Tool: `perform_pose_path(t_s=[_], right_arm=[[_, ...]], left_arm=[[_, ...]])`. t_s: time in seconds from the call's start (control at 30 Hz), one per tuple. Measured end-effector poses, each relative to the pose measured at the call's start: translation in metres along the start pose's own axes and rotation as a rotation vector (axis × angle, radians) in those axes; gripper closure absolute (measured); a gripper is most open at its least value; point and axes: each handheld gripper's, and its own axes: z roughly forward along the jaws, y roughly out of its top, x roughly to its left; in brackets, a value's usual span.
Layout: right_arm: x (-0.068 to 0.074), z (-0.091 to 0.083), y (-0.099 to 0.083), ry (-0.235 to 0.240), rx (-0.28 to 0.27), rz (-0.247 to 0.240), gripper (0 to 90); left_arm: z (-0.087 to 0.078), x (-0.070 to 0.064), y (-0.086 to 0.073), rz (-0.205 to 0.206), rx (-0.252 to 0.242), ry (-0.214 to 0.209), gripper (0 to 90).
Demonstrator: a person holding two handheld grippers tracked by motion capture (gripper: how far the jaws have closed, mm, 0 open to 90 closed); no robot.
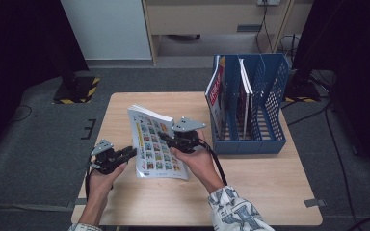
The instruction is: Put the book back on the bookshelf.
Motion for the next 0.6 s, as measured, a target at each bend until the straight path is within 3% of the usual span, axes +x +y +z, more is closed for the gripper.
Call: perform_pose_path(t_s=[0.17, 0.4, 0.5, 0.6], right_arm=[[0.0, 0.0, 0.0, -0.002, -0.003, 0.003, 73.4], [0.001, -0.001, 0.001, 0.009, -0.016, 0.008, 73.4], [0.002, -0.001, 0.002, 0.013, -0.027, 0.003, 73.4], [0.003, -0.001, 0.002, 0.018, -0.031, 0.0, 73.4]], left_arm=[[0.002, 0.0, -0.001, 0.015, -0.006, 0.004, 50.8], [0.013, 0.001, -0.006, 0.029, 0.044, -0.084, 26.8], [0.021, -0.001, -0.01, 0.043, 0.097, -0.103, 22.9], [0.027, -0.002, -0.012, 0.028, 0.112, -0.116, 25.2]])
